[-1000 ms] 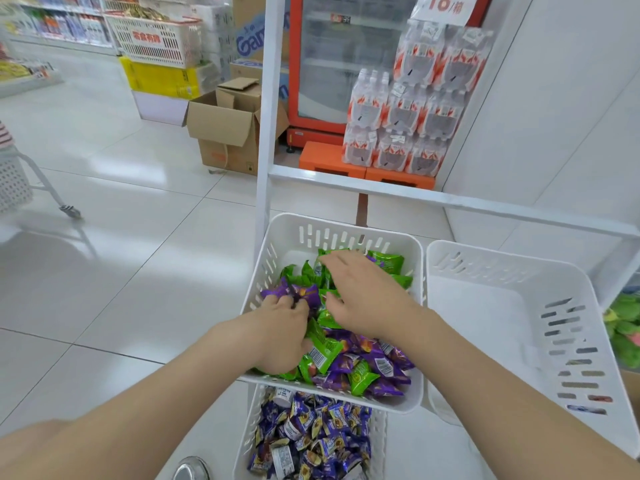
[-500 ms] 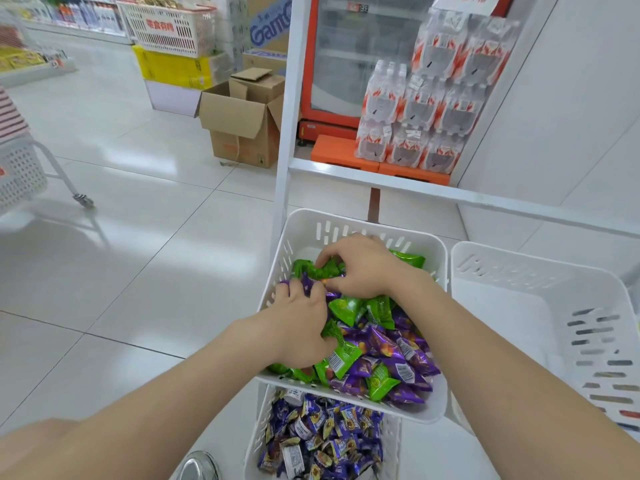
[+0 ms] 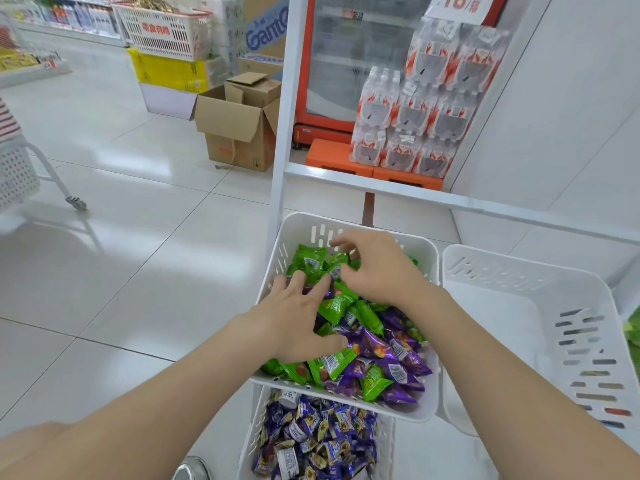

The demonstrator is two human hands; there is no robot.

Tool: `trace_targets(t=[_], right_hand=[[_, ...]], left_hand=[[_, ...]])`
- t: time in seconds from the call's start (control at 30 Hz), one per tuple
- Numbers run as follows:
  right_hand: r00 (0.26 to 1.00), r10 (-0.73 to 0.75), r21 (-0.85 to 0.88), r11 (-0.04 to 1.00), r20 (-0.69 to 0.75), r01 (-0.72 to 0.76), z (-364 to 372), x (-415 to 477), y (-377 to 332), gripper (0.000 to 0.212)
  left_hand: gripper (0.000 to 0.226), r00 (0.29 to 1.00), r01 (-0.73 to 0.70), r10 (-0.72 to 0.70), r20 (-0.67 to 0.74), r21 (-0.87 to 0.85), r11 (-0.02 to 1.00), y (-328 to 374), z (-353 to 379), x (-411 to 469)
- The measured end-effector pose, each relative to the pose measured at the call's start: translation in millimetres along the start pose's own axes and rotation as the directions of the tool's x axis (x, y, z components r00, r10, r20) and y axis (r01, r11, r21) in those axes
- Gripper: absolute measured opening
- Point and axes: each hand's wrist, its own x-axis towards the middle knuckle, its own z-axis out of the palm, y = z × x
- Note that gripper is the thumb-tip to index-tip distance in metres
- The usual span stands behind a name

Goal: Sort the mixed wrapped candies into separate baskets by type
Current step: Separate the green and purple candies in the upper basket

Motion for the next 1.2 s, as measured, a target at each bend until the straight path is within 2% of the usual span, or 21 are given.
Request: trace_targets(t=[0.07, 0.13, 0.23, 0.33, 0.4, 0.5, 0.53, 0.57, 0.63, 0.67, 0.77, 0.8, 0.9, 0.97, 1.03, 1.1, 1.13, 1.2], right_hand=[[0.980, 0.042, -0.156, 0.988, 0.193, -0.011, 0.5, -8.9, 0.7, 0.074], [0.964, 0.062, -0.305, 0.952, 0.260, 0.021, 2.1, -10.6, 1.1, 0.081], [0.978, 0.087, -0.398, 0.917, 0.190, -0.004, 3.4, 0.2, 6.6, 0.066], [0.984, 0.107, -0.452, 0.892, 0.146, -0.030, 5.7, 11.4, 6.5, 0.039], [0.994, 0.035, -0.342, 0.940, 0.106, 0.004, 9.6, 15.0, 5.6, 0.039], [0.988, -0.082, 0.078, 0.994, 0.132, 0.073, 11.7, 12.5, 0.0, 0.065], [0.991, -0.076, 0.161, 0.985, 0.111, 0.057, 12.5, 11.5, 0.7, 0.063], [0.998, -0.048, 0.173, 0.984, 0.051, 0.038, 13.3, 11.4, 3.6, 0.056], [0.997, -0.003, 0.047, 0.999, -0.075, 0.007, 11.5, 10.5, 11.6, 0.041], [0.999, 0.003, -0.022, 1.000, -0.050, -0.004, 9.9, 7.9, 12.8, 0.042], [0.961, 0.051, -0.267, 0.963, 0.271, 0.024, 10.4, 0.8, 7.9, 0.083], [0.944, 0.064, -0.345, 0.937, 0.324, 0.055, 11.0, 2.2, 5.6, 0.091], [0.938, 0.069, -0.480, 0.870, 0.341, 0.110, 16.5, 18.9, 1.4, 0.097], [0.951, 0.037, -0.537, 0.832, 0.308, 0.142, 23.0, 28.0, -1.5, 0.090], [0.975, -0.015, -0.462, 0.879, 0.222, 0.118, 27.2, 34.0, -1.9, 0.073], [0.992, -0.030, -0.202, 0.978, 0.126, 0.055, 28.2, 37.3, 0.1, 0.061], [0.993, -0.036, -0.078, 0.996, 0.110, 0.044, 27.2, 37.8, 1.4, 0.060], [0.988, -0.061, 0.085, 0.995, 0.142, 0.049, 22.0, 34.0, 4.1, 0.061]], left_hand=[[0.109, 0.999, -0.026, 0.025, -0.043, -0.011, 1.000, 0.1, -0.3, 2.1], [0.104, 0.995, -0.080, 0.077, -0.060, -0.036, 0.996, 3.0, -0.8, 4.9], [0.096, 0.995, -0.094, 0.096, 0.035, -0.057, 0.994, 8.4, -4.5, 1.7], [0.100, 0.992, -0.093, 0.094, 0.088, -0.012, 0.996, 10.3, -7.9, -6.0], [0.104, 0.990, -0.099, 0.098, 0.101, 0.007, 0.995, 10.8, -9.2, -10.7], [0.105, 0.984, -0.096, 0.093, 0.154, 0.010, 0.995, 11.8, -11.5, -17.3], [0.103, 0.981, -0.095, 0.092, 0.168, 0.007, 0.995, 11.3, -13.2, -19.2], [0.101, 0.979, -0.096, 0.093, 0.181, 0.005, 0.995, 10.3, -15.2, -20.5], [0.099, 0.975, -0.099, 0.096, 0.201, 0.002, 0.995, 8.9, -19.2, -21.4], [0.098, 0.974, -0.101, 0.098, 0.202, 0.004, 0.995, 9.0, -20.7, -21.1], [0.094, 0.978, -0.104, 0.102, 0.180, 0.001, 0.995, 12.9, -23.4, -19.3], [0.094, 0.979, -0.103, 0.102, 0.177, -0.002, 0.995, 13.7, -23.7, -18.3], [0.096, 0.973, -0.117, 0.115, 0.200, -0.001, 0.993, 11.0, -23.5, -16.2], [0.097, 0.969, -0.132, 0.131, 0.209, -0.009, 0.991, 7.1, -22.0, -15.5], [0.095, 0.963, -0.130, 0.128, 0.239, -0.007, 0.991, 4.0, -21.0, -14.5], [0.081, 0.960, -0.125, 0.124, 0.252, -0.010, 0.992, 0.6, -20.0, -12.3], [0.067, 0.966, -0.135, 0.134, 0.220, -0.008, 0.991, 0.1, -19.0, -10.9], [0.042, 0.985, -0.165, 0.162, 0.067, 0.051, 0.985, 0.6, -18.0, -8.2]])
